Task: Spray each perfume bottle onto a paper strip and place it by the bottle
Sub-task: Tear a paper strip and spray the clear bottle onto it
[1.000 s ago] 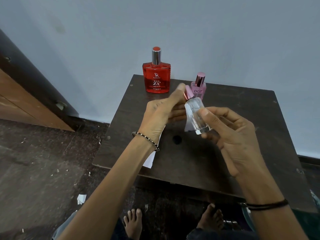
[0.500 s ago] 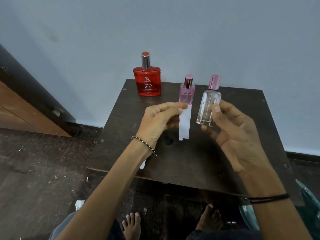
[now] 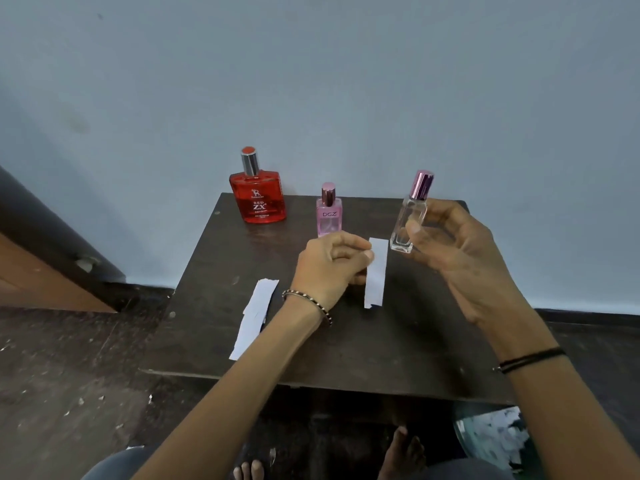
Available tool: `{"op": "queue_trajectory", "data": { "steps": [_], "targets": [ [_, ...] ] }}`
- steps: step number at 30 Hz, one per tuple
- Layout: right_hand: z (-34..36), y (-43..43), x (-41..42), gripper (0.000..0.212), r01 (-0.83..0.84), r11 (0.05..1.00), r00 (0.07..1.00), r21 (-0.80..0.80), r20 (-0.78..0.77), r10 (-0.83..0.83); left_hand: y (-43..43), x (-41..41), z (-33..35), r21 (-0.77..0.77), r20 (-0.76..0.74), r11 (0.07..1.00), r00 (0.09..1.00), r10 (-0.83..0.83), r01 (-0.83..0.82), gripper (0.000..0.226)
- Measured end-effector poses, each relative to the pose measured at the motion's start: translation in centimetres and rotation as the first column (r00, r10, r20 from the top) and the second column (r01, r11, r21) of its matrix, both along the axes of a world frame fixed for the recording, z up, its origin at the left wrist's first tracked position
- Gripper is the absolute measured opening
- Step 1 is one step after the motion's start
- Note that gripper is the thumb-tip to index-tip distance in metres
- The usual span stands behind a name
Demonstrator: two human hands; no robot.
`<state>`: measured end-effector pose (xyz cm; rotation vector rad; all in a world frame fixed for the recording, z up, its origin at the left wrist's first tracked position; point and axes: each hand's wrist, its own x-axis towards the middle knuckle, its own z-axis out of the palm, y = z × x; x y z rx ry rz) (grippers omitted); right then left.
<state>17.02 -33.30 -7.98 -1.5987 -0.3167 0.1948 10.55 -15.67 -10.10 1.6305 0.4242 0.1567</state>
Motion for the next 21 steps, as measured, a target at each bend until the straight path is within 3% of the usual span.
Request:
{"op": "queue_trajectory", "data": {
  "steps": [11, 21],
  "targets": [
    [-0.5, 0.2, 3.5, 0.035, -0.006, 0.990, 0.997, -0.139, 0.079, 0.017, -3.8, 3.2, -1.1, 0.150, -0.071, 0.973, 0.980, 0.187, -0.175, 0.028],
    [-1.5, 2.6, 5.3, 0.035, -0.108, 0.966, 0.982, -0.234, 0.129, 0.141, -3.8, 3.6, -0.8, 0.234, -0.046, 0.947, 0.971, 0.236, -0.220, 0.020]
  ]
}}
